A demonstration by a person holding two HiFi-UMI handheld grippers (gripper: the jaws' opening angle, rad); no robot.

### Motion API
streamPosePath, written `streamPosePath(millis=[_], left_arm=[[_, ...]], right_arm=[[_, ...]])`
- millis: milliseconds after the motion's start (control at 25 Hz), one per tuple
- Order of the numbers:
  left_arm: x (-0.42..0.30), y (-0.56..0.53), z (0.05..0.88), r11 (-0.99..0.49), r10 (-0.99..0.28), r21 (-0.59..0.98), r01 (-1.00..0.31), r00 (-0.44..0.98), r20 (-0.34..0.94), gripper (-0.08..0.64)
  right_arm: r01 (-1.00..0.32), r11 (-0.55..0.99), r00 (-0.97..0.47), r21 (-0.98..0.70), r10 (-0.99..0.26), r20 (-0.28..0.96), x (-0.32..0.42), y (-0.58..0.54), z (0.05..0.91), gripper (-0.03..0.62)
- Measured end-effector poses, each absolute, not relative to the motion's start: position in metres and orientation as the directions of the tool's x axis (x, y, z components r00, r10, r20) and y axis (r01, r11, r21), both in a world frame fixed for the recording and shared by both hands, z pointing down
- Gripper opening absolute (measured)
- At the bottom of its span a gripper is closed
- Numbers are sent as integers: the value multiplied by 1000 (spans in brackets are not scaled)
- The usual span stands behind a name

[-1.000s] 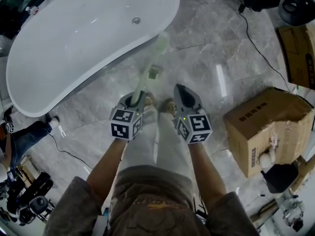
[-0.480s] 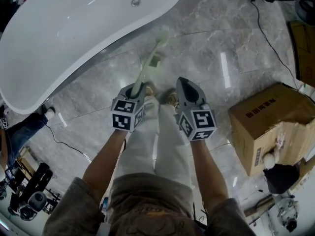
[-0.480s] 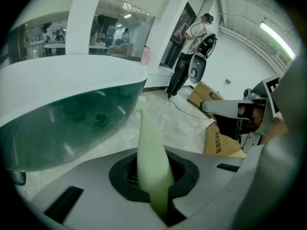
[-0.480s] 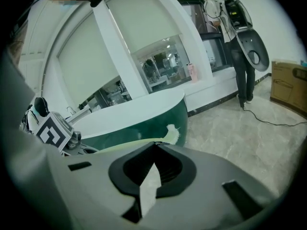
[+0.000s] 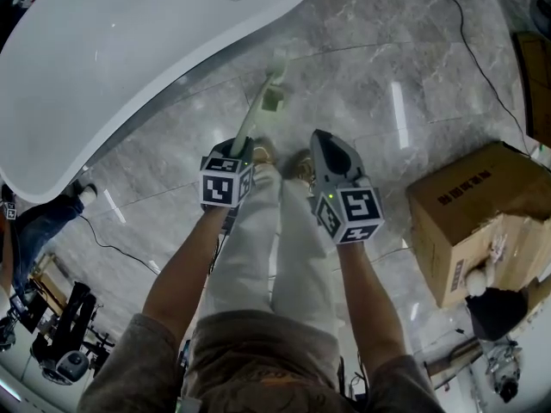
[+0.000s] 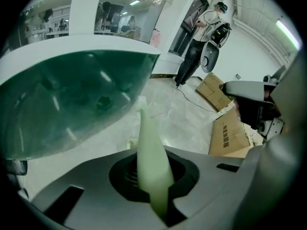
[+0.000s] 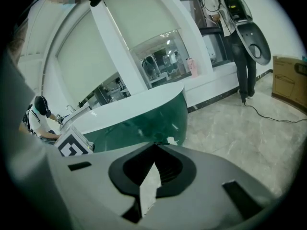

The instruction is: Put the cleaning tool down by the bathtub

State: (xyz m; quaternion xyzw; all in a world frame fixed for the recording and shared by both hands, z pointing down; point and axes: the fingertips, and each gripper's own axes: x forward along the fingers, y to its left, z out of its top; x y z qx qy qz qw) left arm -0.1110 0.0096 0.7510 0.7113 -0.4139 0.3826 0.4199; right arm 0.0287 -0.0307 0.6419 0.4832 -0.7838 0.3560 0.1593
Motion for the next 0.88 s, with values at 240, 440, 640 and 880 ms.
streamPosePath(millis=[240,440,640,880], left_arm=[[-112,10,786,-275,-212,272,-922,334,918,23],[-109,8,811,-248,-156,262,-933,305,940,23],[-106,8,835,-245,-85,253,-936,281,956,23],[-107,24,860,-199,60,251,-947,244,968,23]], right_arm=[[-870,278,-484,-408,-640,597,29,-36,648,-2],[-866,279,-491,-414,-630,602,27,-37,651,-2],[-864,278,-495,-419,-622,607,26,-40,657,-2],[-862,276,-499,-425,-613,613,26,-44,664,-2]])
